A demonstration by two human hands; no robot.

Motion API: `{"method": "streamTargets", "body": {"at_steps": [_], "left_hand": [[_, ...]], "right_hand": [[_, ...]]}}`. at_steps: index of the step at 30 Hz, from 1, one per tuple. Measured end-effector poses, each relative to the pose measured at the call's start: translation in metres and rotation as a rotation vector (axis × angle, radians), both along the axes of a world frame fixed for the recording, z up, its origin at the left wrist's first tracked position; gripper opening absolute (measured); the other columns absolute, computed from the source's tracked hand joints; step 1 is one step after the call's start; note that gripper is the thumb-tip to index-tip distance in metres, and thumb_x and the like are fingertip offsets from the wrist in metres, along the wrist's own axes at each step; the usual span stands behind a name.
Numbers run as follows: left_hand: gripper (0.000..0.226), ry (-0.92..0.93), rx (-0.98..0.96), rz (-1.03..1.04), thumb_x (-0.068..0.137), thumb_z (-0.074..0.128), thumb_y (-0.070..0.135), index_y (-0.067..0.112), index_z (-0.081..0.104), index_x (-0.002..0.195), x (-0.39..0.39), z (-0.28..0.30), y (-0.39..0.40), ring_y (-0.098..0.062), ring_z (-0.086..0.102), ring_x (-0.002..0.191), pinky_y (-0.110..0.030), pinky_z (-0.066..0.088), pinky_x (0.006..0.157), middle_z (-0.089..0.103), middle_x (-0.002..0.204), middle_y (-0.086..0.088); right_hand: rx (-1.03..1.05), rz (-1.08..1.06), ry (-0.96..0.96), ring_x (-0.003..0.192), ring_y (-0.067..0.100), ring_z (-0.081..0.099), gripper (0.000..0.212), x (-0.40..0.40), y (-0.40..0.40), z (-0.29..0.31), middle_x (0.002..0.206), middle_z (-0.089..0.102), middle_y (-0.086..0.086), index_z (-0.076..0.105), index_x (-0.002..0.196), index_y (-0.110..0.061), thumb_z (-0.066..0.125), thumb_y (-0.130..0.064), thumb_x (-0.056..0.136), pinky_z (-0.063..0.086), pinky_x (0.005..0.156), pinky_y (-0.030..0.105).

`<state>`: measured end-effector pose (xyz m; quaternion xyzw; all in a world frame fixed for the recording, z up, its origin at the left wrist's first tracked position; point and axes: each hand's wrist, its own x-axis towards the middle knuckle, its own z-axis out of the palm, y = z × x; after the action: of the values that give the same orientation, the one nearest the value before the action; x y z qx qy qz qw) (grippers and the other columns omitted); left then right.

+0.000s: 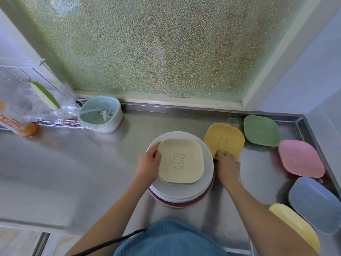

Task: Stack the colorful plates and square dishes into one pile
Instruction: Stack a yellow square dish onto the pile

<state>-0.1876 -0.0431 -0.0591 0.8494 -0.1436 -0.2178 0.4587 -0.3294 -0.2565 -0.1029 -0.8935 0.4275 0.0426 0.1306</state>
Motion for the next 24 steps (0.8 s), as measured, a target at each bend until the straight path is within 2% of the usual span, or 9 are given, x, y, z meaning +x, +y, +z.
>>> {"method": "streamTargets", "body": {"at_steps": [2, 4, 7, 10, 15, 17, 20, 22, 24], "left_hand": [[0.046, -0.004, 0.003, 0.008, 0.089, 0.037, 0.014, 0.034, 0.054, 0.126, 0.0, -0.001, 0.0, -0.009, 0.044, 0.055, -0.016, 0.037, 0.052, 0.058, 0.069, -0.003], [0.046, -0.018, 0.005, 0.011, 0.089, 0.037, 0.014, 0.034, 0.054, 0.126, -0.001, -0.002, 0.0, -0.008, 0.044, 0.054, -0.012, 0.036, 0.049, 0.059, 0.067, -0.004], [0.046, -0.008, 0.001, 0.018, 0.089, 0.036, 0.016, 0.037, 0.053, 0.127, -0.001, -0.004, 0.0, -0.011, 0.046, 0.058, -0.021, 0.039, 0.054, 0.066, 0.082, -0.016], [0.047, 0.001, -0.006, 0.019, 0.089, 0.035, 0.018, 0.04, 0.052, 0.127, -0.002, -0.004, 0.0, -0.011, 0.045, 0.057, -0.022, 0.038, 0.053, 0.066, 0.086, -0.015], [0.042, 0.042, -0.042, 0.035, 0.092, 0.037, 0.021, 0.044, 0.056, 0.121, -0.003, 0.004, -0.001, 0.005, 0.05, 0.065, -0.014, 0.042, 0.062, 0.059, 0.079, 0.02], [0.035, 0.093, -0.101, 0.062, 0.094, 0.038, 0.023, 0.038, 0.061, 0.116, -0.001, 0.009, -0.001, 0.006, 0.053, 0.076, -0.014, 0.041, 0.066, 0.061, 0.088, 0.021], [0.029, 0.21, -0.273, 0.174, 0.095, 0.039, 0.029, 0.026, 0.067, 0.102, 0.001, 0.019, -0.006, -0.009, 0.059, 0.083, -0.021, 0.045, 0.066, 0.066, 0.088, 0.011], [0.03, 0.313, -0.351, 0.246, 0.094, 0.039, 0.035, 0.024, 0.063, 0.108, 0.0, 0.023, -0.011, -0.013, 0.061, 0.087, -0.027, 0.048, 0.068, 0.066, 0.094, 0.005], [0.031, 0.32, -0.328, 0.244, 0.093, 0.041, 0.037, 0.025, 0.061, 0.113, -0.002, 0.025, -0.016, -0.017, 0.06, 0.097, -0.033, 0.049, 0.08, 0.064, 0.106, 0.002]], "right_hand": [[-0.028, -0.038, -0.063, 0.102, 0.032, 0.049, 0.021, -0.005, 0.003, -0.001, 0.104, 0.058, 0.01, 0.056, 0.101, -0.017, 0.038, -0.014, 0.091, 0.037, 0.079, 0.04], [-0.049, -0.053, -0.124, 0.098, 0.034, 0.049, 0.026, -0.009, 0.003, 0.0, 0.101, 0.059, 0.012, 0.06, 0.103, -0.015, 0.036, -0.01, 0.092, 0.038, 0.074, 0.038], [-0.085, -0.142, -0.366, 0.09, 0.036, 0.053, 0.026, -0.01, 0.004, 0.018, 0.093, 0.061, 0.015, 0.065, 0.099, -0.01, 0.04, -0.008, 0.094, 0.039, 0.068, 0.037], [-0.117, -0.165, -0.577, 0.086, 0.036, 0.056, 0.02, -0.001, 0.012, 0.046, 0.092, 0.065, 0.016, 0.068, 0.1, -0.007, 0.049, -0.007, 0.093, 0.043, 0.068, 0.04], [-0.164, 0.101, -0.807, 0.074, 0.031, 0.057, 0.018, 0.009, 0.056, 0.086, 0.076, 0.062, 0.009, 0.072, 0.094, -0.01, 0.065, 0.0, 0.082, 0.044, 0.066, 0.04], [-0.195, 0.258, -0.804, 0.072, 0.026, 0.057, 0.021, 0.004, 0.079, 0.091, 0.073, 0.06, 0.004, 0.072, 0.093, -0.015, 0.069, -0.001, 0.077, 0.043, 0.066, 0.038], [-0.235, 0.457, -0.642, 0.074, 0.023, 0.06, 0.03, -0.014, 0.107, 0.081, 0.077, 0.061, 0.0, 0.072, 0.095, -0.021, 0.074, -0.003, 0.071, 0.048, 0.065, 0.034], [-0.242, 0.531, -0.499, 0.075, 0.021, 0.063, 0.031, -0.026, 0.117, 0.073, 0.079, 0.064, -0.002, 0.073, 0.094, -0.024, 0.078, -0.006, 0.068, 0.05, 0.067, 0.031], [-0.174, 0.554, -0.445, 0.08, 0.021, 0.063, 0.018, -0.033, 0.117, 0.072, 0.084, 0.066, -0.003, 0.072, 0.095, -0.024, 0.069, -0.016, 0.079, 0.048, 0.071, 0.033]]}}
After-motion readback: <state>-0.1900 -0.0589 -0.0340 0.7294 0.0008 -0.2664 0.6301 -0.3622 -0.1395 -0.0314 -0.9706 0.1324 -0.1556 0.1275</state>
